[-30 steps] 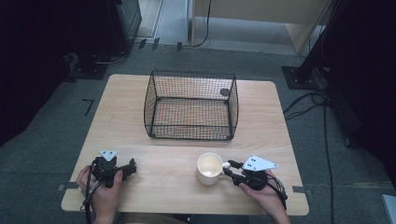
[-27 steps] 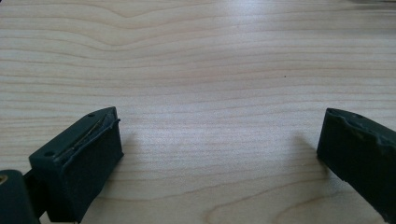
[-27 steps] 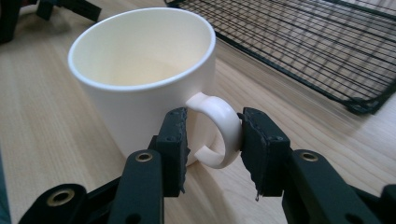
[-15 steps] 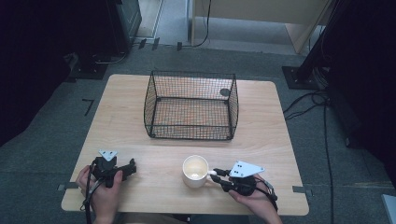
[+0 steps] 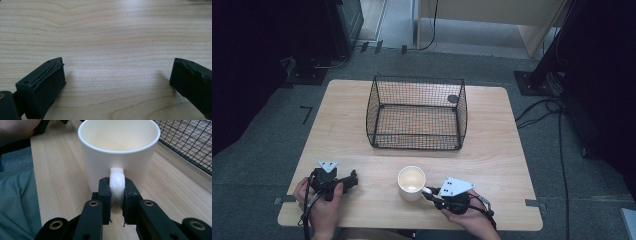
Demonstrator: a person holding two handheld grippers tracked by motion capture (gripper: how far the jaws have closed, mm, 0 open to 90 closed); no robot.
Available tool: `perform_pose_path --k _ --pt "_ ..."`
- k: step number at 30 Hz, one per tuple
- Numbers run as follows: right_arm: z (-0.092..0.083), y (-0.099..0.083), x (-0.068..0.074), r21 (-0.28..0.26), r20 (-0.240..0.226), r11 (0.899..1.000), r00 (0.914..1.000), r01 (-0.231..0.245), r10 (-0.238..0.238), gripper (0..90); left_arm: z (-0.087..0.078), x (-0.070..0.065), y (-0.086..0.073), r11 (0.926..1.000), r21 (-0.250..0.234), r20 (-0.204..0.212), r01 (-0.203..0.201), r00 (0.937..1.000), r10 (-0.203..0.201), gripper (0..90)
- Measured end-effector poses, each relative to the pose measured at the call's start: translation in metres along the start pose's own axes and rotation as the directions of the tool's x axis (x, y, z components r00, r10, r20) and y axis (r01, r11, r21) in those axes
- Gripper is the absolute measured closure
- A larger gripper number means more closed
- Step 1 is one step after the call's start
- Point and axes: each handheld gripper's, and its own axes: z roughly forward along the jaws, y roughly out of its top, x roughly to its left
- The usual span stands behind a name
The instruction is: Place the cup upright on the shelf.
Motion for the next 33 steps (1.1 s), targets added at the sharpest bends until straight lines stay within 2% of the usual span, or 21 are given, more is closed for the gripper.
perform_pose_path --k 3,8,15,20,25,33 --pt "0.0 0.003 0.003 -0.024 0.03 1.0 0.9995 0.008 -0.008 80.4 0.0 0.0 0.0 1.0 0.0 0.0 0.0 1.0 0.0 0.0" --pt "-0.003 0.01 0.003 -0.06 0.064 0.998 0.9978 -0.017 0.02 80.4 0.0 0.0 0.0 1.0 0.0 0.0 0.0 1.0 0.0 0.0" --pt "-0.008 0.022 -0.003 -0.09 0.067 0.994 0.9959 -0.054 0.06 80.4 0.0 0.0 0.0 1.0 0.0 0.0 0.0 1.0 0.0 0.1" --pt "-0.014 0.032 -0.01 -0.133 0.062 0.987 0.9932 -0.09 0.099 80.5 0.0 0.0 0.0 1.0 0.001 0.0 -0.001 1.0 0.001 0.0" --pt "-0.019 0.042 -0.015 -0.171 0.065 0.981 0.9921 -0.095 0.107 80.4 0.0 0.0 0.0 1.0 0.001 0.0 -0.001 1.0 0.001 0.0" --pt "-0.027 0.056 -0.02 -0.232 0.074 0.97 0.9937 -0.065 0.084 80.4 0.0 0.0 0.0 1.0 0.001 0.0 -0.001 1.0 0.001 0.1"
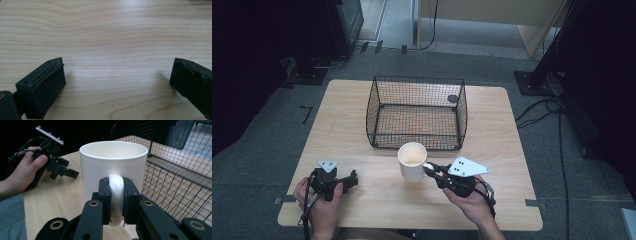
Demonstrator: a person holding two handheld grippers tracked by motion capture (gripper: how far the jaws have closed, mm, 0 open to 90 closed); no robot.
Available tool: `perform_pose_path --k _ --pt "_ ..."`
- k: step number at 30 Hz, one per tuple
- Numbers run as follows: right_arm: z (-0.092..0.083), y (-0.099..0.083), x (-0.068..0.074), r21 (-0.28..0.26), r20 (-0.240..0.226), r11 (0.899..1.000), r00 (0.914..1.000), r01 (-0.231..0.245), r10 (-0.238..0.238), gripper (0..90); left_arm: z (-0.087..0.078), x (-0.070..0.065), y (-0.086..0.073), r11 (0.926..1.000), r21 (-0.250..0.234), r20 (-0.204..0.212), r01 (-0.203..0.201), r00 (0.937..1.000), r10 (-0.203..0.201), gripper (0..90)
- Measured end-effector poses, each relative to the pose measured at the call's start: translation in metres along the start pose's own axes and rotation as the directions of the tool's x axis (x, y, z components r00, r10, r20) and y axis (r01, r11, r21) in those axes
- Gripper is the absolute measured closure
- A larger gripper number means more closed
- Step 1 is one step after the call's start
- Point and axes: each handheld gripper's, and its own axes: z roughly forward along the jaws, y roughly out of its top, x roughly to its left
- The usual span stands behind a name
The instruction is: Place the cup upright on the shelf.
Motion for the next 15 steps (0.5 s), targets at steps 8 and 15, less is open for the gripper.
perform_pose_path --k 8,15 --pt "-0.001 0.015 -0.005 -0.025 0.024 1.0 0.9997 -0.001 0.001 80.4 0.0 0.0 0.0 1.0 -0.001 0.0 0.001 1.0 -0.001 0.0" --pt "-0.003 0.027 -0.01 -0.071 0.049 0.997 0.9988 -0.006 0.009 80.4 0.0 0.0 0.0 1.0 -0.003 0.001 0.003 1.0 -0.003 0.1"
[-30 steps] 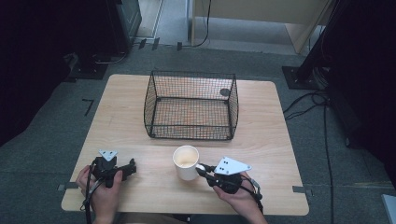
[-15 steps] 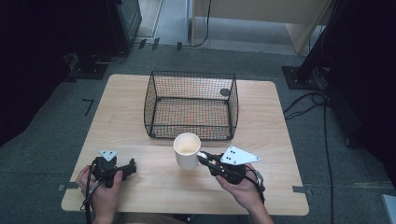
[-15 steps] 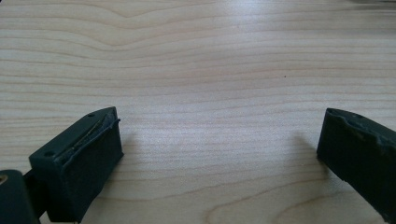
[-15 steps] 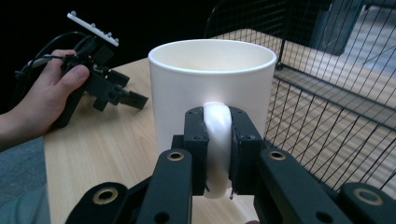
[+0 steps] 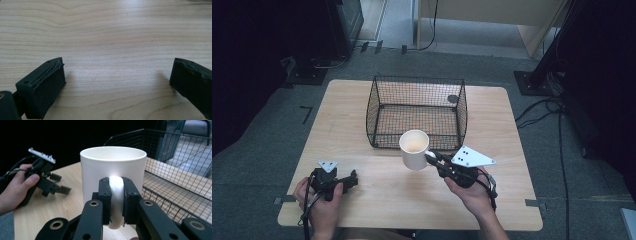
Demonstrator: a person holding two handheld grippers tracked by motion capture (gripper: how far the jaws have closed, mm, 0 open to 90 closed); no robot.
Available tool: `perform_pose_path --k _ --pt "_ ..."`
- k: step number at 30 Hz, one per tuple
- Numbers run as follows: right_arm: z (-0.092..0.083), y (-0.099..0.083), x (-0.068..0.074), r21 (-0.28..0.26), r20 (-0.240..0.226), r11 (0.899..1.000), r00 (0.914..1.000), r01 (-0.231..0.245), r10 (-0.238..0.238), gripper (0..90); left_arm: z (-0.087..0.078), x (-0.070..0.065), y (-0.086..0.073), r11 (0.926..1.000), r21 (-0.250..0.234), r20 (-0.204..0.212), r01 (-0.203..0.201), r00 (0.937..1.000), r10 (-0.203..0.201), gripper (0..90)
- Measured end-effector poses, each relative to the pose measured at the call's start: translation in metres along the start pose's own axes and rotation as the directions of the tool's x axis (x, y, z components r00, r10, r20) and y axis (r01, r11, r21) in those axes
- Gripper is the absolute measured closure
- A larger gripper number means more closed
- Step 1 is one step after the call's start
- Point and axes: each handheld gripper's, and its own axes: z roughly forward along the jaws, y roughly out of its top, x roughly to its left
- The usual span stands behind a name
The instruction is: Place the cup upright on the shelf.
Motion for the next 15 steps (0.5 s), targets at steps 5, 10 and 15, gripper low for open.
perform_pose_path --k 5,10,15 --pt "-0.001 0.007 -0.003 -0.02 0.019 1.0 0.9998 0.001 0.0 80.4 0.0 0.0 0.0 1.0 0.0 0.0 -0.002 1.0 0.002 0.1" --pt "-0.001 0.014 -0.008 -0.039 0.049 0.999 0.9988 -0.002 0.004 80.4 0.0 0.0 0.0 1.0 0.001 0.002 -0.004 1.0 0.004 0.0" --pt "0.0 0.021 -0.014 -0.057 0.075 0.998 0.9971 -0.01 0.014 80.4 0.0 0.0 0.0 1.0 -0.001 0.003 0.0 1.0 0.0 0.0"
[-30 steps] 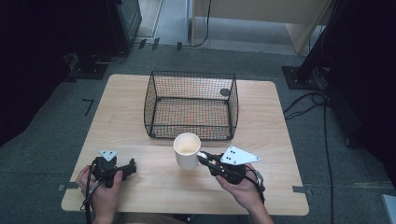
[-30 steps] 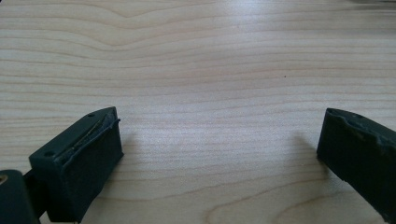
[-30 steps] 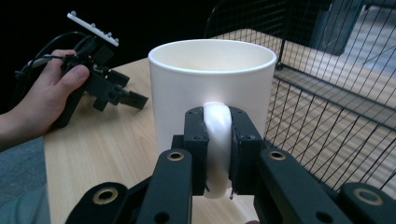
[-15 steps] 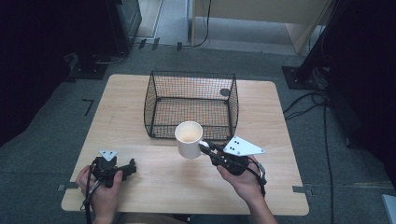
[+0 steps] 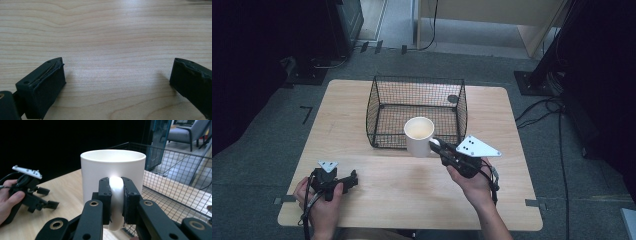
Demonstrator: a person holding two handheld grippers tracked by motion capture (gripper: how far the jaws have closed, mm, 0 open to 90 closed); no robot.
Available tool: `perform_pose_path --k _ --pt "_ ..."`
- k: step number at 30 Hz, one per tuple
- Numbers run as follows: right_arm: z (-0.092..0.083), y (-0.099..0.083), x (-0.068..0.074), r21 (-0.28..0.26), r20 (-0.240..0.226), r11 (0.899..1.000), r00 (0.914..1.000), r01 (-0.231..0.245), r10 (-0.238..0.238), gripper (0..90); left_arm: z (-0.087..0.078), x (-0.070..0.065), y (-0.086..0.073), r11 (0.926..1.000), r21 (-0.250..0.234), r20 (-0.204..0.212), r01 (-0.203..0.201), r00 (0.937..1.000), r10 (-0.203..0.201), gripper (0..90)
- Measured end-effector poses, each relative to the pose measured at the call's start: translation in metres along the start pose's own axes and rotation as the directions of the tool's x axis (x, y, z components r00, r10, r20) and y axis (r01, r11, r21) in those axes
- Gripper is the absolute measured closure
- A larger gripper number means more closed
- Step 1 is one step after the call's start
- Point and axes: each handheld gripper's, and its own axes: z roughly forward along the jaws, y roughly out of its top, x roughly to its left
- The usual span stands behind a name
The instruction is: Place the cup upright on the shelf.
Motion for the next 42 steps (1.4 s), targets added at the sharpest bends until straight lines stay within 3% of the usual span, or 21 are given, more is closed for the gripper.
perform_pose_path --k 6,19,42 --pt "0.003 0.009 -0.005 -0.017 0.039 1.0 0.9992 0.007 -0.007 80.4 0.0 0.0 0.0 1.0 0.001 0.0 -0.002 1.0 0.002 0.0" --pt "0.023 0.017 -0.02 -0.032 0.105 0.999 0.9939 -0.028 0.031 80.4 0.0 0.0 0.0 1.0 0.001 0.002 -0.004 1.0 0.004 0.1" --pt "0.072 0.006 -0.063 0.013 0.215 0.993 0.97 -0.119 0.114 80.4 0.0 0.0 0.0 1.0 -0.001 0.004 -0.006 1.0 0.006 0.0"
